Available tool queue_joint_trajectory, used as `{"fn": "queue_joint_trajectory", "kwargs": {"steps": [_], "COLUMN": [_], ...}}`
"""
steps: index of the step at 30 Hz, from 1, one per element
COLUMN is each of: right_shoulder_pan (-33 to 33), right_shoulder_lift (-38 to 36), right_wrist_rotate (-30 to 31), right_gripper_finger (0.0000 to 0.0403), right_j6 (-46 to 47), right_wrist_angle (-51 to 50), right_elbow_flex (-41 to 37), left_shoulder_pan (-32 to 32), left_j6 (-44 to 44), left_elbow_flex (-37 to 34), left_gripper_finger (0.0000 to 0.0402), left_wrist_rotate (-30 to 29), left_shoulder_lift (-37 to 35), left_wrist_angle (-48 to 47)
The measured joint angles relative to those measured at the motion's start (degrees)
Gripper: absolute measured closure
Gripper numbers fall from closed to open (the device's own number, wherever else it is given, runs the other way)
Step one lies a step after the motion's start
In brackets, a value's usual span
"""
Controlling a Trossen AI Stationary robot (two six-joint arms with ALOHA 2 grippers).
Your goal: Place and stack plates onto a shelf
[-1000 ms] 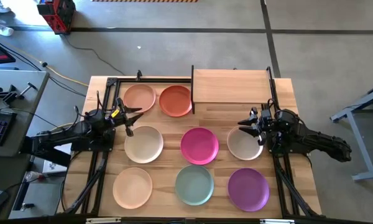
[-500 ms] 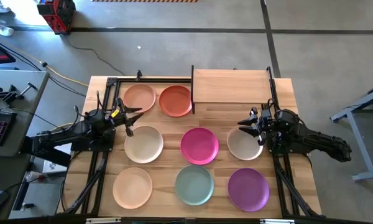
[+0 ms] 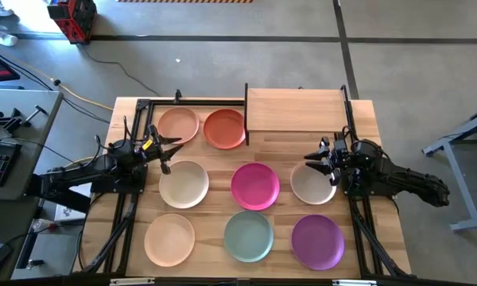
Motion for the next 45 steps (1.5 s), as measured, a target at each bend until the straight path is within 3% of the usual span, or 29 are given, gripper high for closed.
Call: {"fn": "queue_joint_trajectory", "kwargs": {"steps": [45], "right_shoulder_pan": [-0.01], "right_shoulder_lift": [0.02], "right_wrist_rotate": [0.37], "right_gripper_finger": [0.0284], "right_j6": [-0.15], "right_wrist_angle": [0.39], "right_elbow_flex": [0.07], "left_shoulder_pan": [-0.02], "left_j6": [0.13], "left_elbow_flex": [0.01], "left_gripper_finger": [0.03], "left_wrist_rotate": [-0.02], "left_shoulder_lift": [0.0], "left_wrist_angle": [0.01]}}
